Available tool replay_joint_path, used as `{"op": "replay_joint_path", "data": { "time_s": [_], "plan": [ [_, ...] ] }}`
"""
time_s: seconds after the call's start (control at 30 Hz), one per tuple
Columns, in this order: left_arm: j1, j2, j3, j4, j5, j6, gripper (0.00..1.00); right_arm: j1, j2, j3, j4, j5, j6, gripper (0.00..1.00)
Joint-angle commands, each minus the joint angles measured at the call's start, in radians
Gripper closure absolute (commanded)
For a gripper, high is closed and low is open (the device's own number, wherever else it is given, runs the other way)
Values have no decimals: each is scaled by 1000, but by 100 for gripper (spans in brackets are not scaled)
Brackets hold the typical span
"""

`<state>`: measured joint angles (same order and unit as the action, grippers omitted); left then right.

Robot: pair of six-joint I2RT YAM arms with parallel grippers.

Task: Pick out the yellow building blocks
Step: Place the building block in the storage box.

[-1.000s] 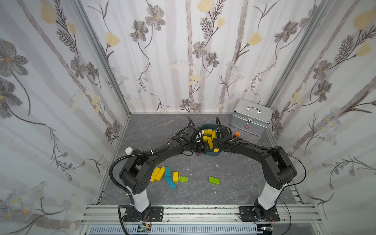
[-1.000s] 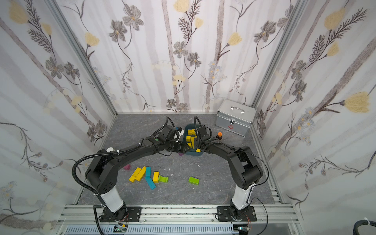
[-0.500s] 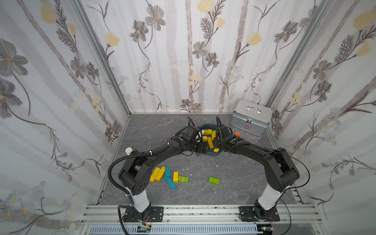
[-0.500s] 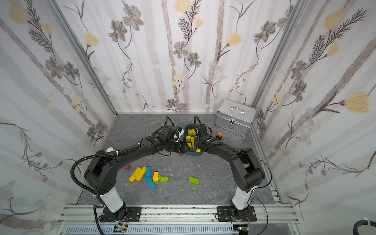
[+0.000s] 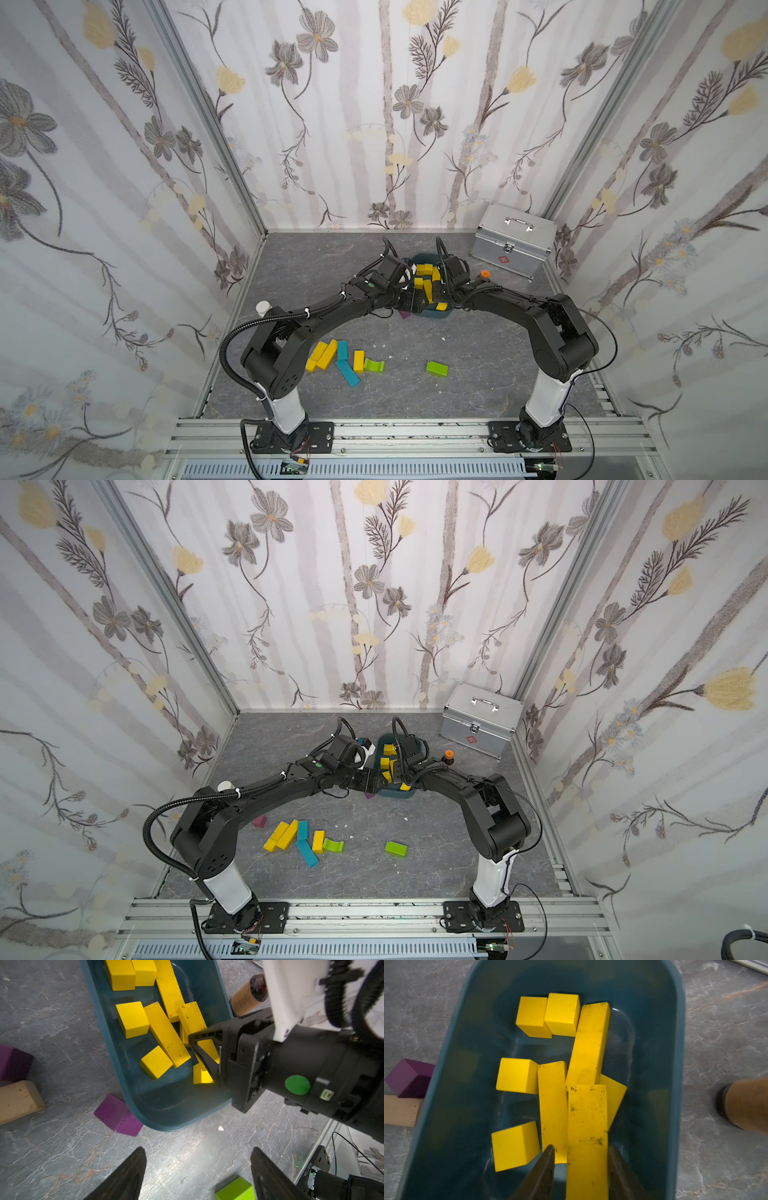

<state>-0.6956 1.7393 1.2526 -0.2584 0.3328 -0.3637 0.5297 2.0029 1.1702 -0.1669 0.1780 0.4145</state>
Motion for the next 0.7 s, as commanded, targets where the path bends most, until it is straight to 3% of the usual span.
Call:
{"op": "replay_joint_path", "data": {
  "time_s": [0.0,0.17,0.67],
  "plan": [
    [1,-15,2,-4,-17,19,19,1,6,11,10,-49,1,60],
    [1,-21,2,-8,-24,25,19,2,11,28,27,-107,-4,62],
    [1,-48,-8,-11,-85,76,19,23,-70,-18,69,-97,-12,63]
  ]
}}
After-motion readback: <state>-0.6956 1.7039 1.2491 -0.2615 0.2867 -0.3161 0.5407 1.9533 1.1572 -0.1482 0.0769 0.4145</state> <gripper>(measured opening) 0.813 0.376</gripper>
